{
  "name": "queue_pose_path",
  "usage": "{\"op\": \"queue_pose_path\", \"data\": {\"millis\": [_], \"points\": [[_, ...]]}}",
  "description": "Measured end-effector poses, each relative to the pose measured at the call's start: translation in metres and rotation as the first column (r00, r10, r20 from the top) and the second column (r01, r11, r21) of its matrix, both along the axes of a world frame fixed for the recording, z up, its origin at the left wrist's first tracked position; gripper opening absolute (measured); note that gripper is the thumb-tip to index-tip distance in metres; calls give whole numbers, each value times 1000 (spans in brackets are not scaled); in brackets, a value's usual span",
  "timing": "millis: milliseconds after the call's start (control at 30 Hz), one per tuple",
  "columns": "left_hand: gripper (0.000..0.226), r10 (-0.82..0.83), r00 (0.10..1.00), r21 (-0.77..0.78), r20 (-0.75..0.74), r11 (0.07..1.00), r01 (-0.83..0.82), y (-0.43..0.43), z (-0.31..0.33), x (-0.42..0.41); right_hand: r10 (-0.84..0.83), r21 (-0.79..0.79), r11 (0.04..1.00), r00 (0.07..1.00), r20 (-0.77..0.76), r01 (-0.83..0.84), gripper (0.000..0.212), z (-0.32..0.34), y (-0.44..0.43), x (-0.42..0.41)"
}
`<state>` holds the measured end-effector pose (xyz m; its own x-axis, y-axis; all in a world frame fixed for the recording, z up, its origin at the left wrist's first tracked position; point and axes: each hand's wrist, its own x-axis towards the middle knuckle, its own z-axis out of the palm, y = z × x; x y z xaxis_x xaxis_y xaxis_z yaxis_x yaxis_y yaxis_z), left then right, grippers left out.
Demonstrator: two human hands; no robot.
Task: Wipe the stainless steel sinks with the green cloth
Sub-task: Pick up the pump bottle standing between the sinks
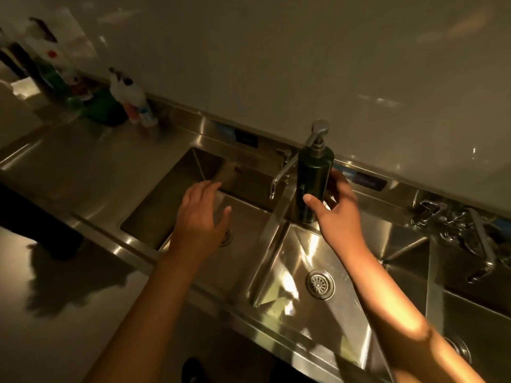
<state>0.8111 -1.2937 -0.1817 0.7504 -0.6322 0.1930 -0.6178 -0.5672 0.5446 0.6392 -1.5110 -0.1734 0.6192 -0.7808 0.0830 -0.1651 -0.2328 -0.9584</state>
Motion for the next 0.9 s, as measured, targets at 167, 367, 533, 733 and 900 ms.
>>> {"op": "queue_pose_path", "data": {"millis": [167, 367, 533, 733, 900], "points": [[53, 22, 1000, -21, 11, 1000, -21, 58, -4, 37, 20, -21, 1000, 1000, -18, -20, 69, 8, 60, 39], [54, -18, 999, -51, 32, 998, 20, 141, -19, 84, 38, -63, 997, 999, -30, -40, 65, 3, 143, 80], [52, -30, 999, -44, -16, 999, 30, 206, -29, 126, 14, -35, 999, 1000, -27, -15, 65, -7, 204, 115], [52, -7, 1000, -53, -25, 999, 5, 275, -24, 166, 25, -15, 1000, 999, -37, -26, 64, -6, 256, 159], [52, 22, 999, -66, -41, 998, -24, 309, -20, 188, 87, -30, 996, 996, -34, -88, 65, -1, 281, 196]]}}
